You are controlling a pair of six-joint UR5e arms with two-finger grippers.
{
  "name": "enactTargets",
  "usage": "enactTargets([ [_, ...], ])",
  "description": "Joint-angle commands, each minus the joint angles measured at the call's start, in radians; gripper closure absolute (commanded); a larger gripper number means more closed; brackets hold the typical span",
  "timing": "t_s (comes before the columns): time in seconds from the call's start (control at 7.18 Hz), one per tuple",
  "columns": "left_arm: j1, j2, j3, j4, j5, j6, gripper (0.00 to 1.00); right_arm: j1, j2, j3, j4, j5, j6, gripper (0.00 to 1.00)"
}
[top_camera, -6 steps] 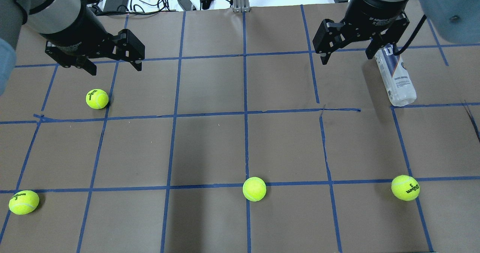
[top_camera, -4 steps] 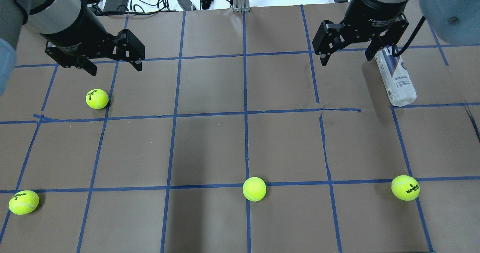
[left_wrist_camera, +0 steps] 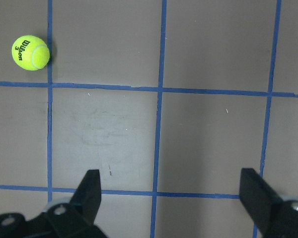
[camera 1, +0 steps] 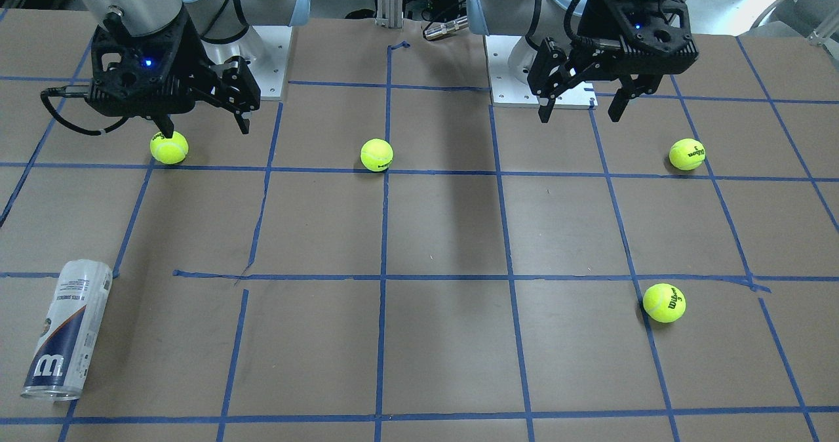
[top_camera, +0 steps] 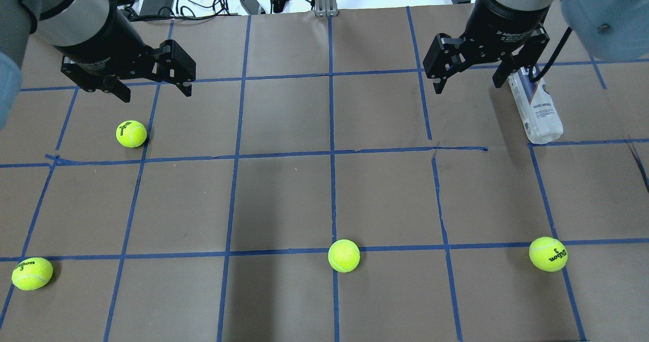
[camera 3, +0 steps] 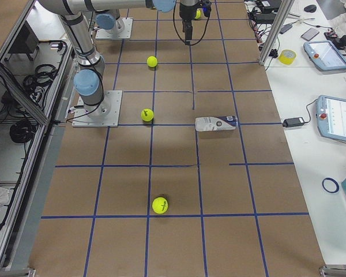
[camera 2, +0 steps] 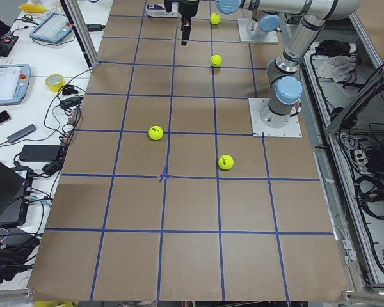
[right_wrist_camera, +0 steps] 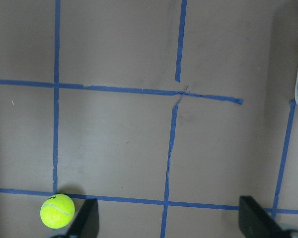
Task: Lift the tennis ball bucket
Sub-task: 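Move the right gripper over the upright white Wilson ball can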
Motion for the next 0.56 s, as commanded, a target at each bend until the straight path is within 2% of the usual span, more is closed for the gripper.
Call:
enactTargets([
  [0.0,0.000,0.001,0.000,0.000,0.000,0.000,0.00,-0.013,0.091,-0.127,-0.013,-0.031,0.008,0.00],
  [0.14,0.000,-0.001,0.000,0.000,0.000,0.000,0.00,-0.036,0.143,-0.164,-0.021,-0.025,0.017,0.00],
  [0.42,0.000,0.001,0.000,0.000,0.001,0.000,0.00,-0.132,0.267,-0.169,-0.098,-0.005,0.017,0.00],
])
